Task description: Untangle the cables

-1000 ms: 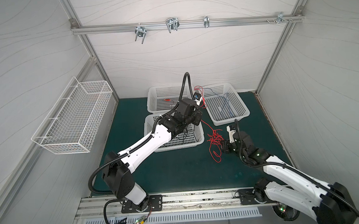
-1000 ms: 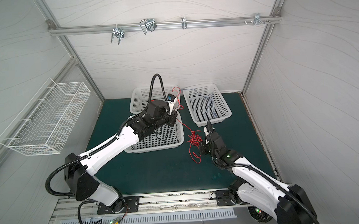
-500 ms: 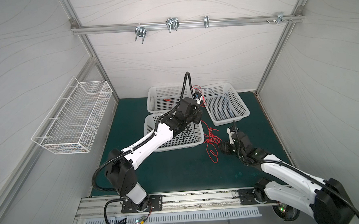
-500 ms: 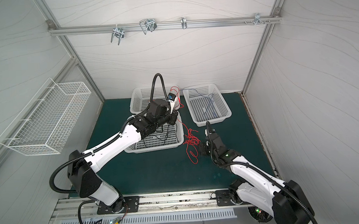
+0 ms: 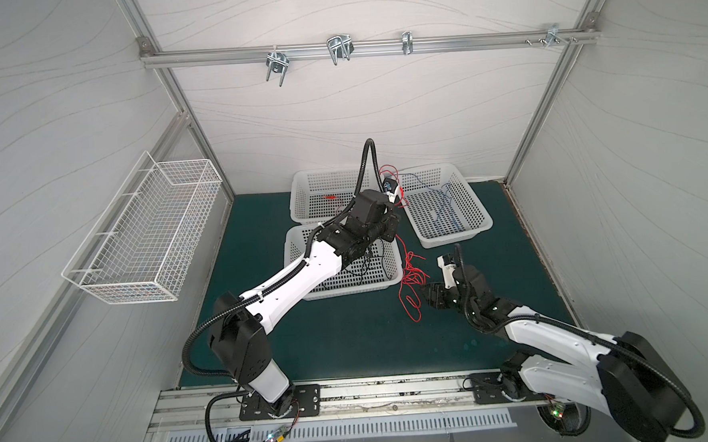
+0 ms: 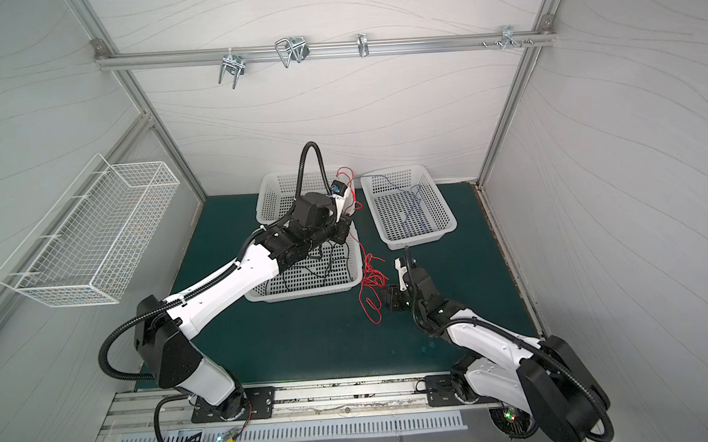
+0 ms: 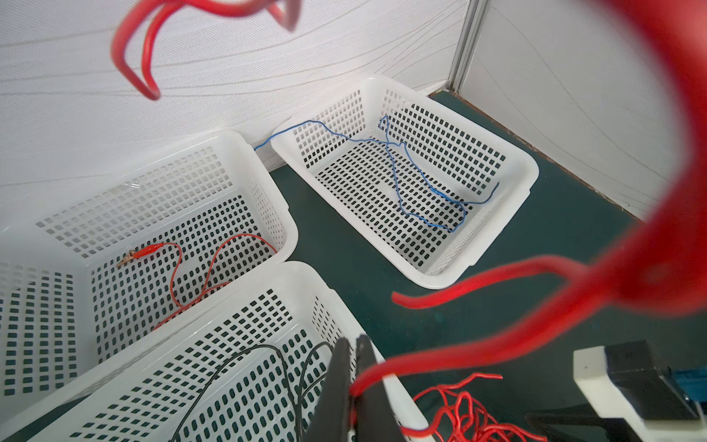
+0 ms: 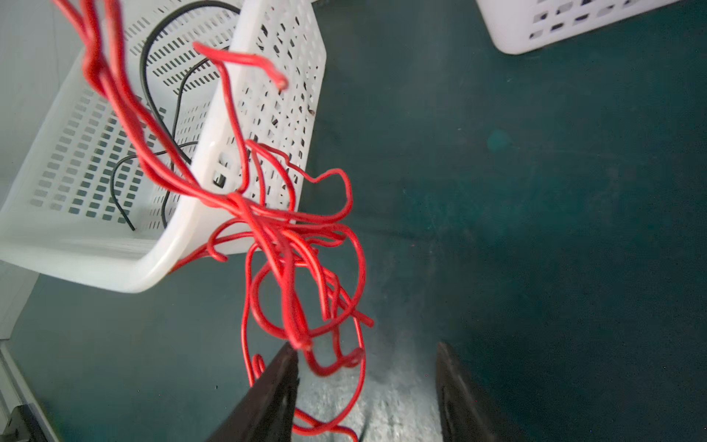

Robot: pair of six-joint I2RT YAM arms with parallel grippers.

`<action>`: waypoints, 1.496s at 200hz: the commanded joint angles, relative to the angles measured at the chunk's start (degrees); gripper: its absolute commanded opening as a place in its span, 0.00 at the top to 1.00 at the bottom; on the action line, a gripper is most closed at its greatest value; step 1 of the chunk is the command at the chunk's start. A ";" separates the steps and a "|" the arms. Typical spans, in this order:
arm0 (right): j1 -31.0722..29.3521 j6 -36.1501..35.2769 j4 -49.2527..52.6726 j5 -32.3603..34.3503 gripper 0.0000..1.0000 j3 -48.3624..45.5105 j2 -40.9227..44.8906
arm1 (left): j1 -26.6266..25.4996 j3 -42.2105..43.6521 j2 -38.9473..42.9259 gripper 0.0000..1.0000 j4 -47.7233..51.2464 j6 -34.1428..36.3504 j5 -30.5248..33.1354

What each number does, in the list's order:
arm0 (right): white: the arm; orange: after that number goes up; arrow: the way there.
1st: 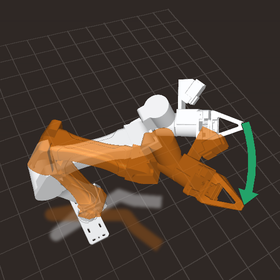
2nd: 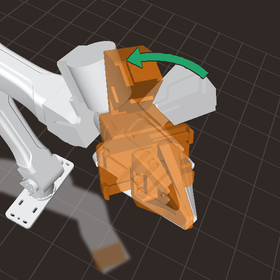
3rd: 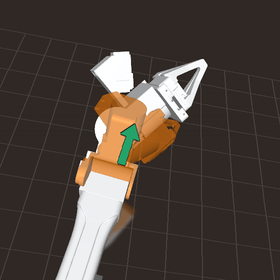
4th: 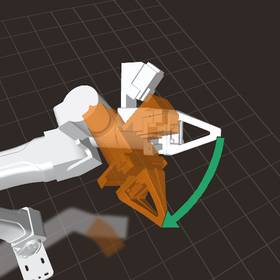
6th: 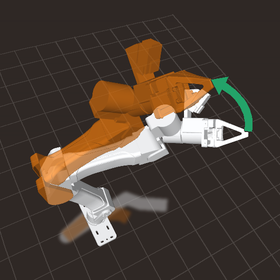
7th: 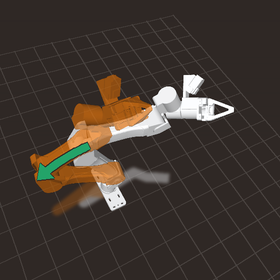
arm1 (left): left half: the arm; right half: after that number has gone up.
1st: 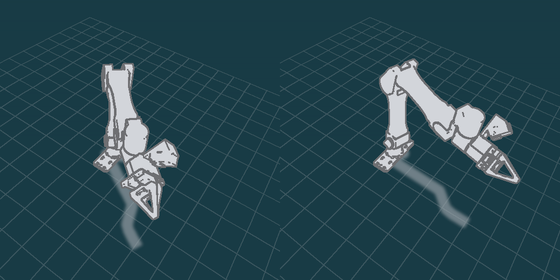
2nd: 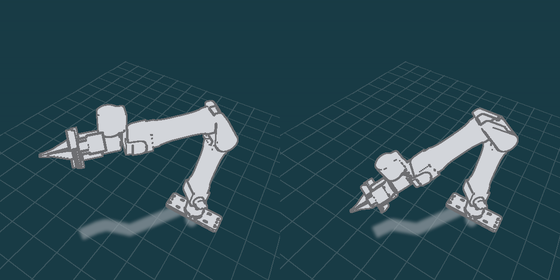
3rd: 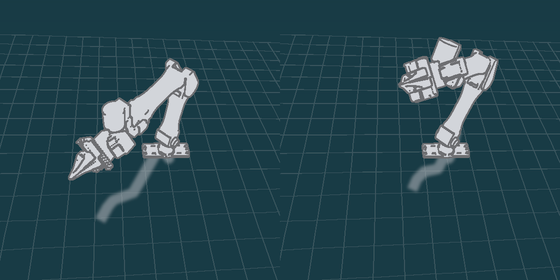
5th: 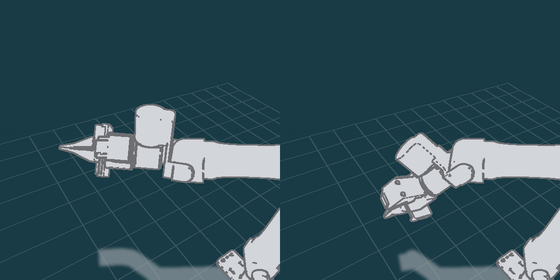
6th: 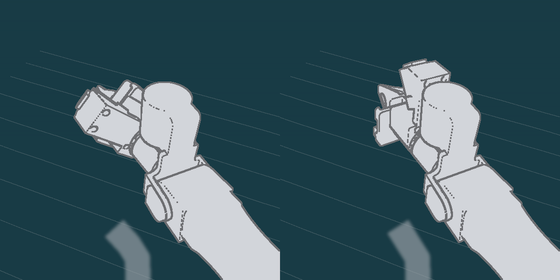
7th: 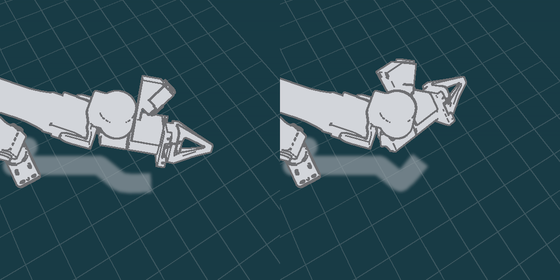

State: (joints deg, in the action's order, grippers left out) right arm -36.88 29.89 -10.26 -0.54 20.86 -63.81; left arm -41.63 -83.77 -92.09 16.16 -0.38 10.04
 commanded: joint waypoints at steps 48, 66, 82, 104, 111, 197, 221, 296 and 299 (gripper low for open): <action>-2.16 -0.46 -6.88 2.76 0.98 4.96 -10.92 | 0.37 -2.98 0.33 1.00 -0.44 0.38 0.45; -2.42 0.41 -1.16 7.19 1.00 5.94 -10.21 | 0.35 -3.06 0.63 1.00 -0.05 0.77 1.91; -2.41 1.71 4.26 11.60 1.00 5.80 -8.37 | 0.34 -3.62 0.69 1.00 0.55 1.27 4.03; -2.19 3.66 10.12 15.68 1.00 4.51 -4.41 | 0.53 -4.78 0.58 1.00 1.86 2.44 7.45; -2.07 4.22 11.78 16.65 1.00 4.07 -3.06 | 0.76 -5.57 0.39 1.00 2.68 2.74 8.90; 4.17 16.87 27.20 20.13 1.00 -1.58 12.04 | 9.77 -10.37 2.54 1.00 9.49 3.57 16.24; 4.15 16.10 27.22 19.99 1.00 -1.78 14.79 | 9.81 -7.49 4.93 1.00 5.36 6.70 15.82; 2.66 14.75 23.92 18.20 1.00 -0.14 9.74 | 10.43 -2.98 4.47 1.00 -8.77 18.17 14.51; 2.45 14.76 23.87 18.20 1.00 -0.08 9.48 | 10.47 -2.95 4.24 1.00 -9.32 19.02 15.13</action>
State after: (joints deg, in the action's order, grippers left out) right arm -33.23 44.03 15.03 17.76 19.22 -52.56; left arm -31.38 -87.94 -87.39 16.43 10.00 24.10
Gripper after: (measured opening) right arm 0.061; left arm 0.048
